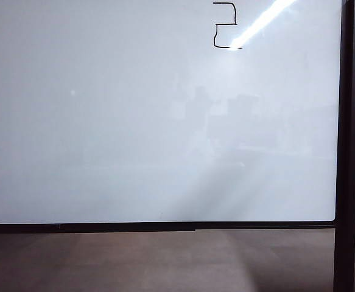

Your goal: Reach to the right to find the marker pen, pick it up, and write the number 2 on the whiteboard.

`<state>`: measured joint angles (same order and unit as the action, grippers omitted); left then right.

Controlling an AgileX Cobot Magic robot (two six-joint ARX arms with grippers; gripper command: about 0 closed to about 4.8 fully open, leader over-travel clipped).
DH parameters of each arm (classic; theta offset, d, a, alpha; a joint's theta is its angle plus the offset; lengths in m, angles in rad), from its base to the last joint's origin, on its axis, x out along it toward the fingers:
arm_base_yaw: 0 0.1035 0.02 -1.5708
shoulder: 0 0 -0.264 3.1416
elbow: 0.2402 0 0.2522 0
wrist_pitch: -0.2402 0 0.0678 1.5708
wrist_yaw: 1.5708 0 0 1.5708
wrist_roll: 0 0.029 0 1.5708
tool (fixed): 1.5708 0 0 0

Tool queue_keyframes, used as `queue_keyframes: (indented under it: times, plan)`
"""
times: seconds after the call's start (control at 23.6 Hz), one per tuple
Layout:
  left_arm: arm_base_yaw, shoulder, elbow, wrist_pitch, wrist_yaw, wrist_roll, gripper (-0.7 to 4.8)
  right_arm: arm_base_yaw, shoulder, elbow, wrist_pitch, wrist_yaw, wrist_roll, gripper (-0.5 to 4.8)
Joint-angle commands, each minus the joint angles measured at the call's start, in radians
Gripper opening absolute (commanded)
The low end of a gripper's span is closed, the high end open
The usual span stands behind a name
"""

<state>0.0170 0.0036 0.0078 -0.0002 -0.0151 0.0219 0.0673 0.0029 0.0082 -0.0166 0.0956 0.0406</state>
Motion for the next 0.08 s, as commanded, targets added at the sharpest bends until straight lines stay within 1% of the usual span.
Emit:
queue_keyframes:
  times: [0.04,0.08]
  plan:
    - [0.000,0.000,0.001,0.008,0.000,-0.003,-0.01,-0.001,-0.001,-0.003,0.014,-0.001,0.005,-0.05]
    - [0.000,0.000,0.001,0.008,0.000,-0.003,-0.01,-0.001,-0.001,-0.003,0.014,-0.001,0.005,-0.06]
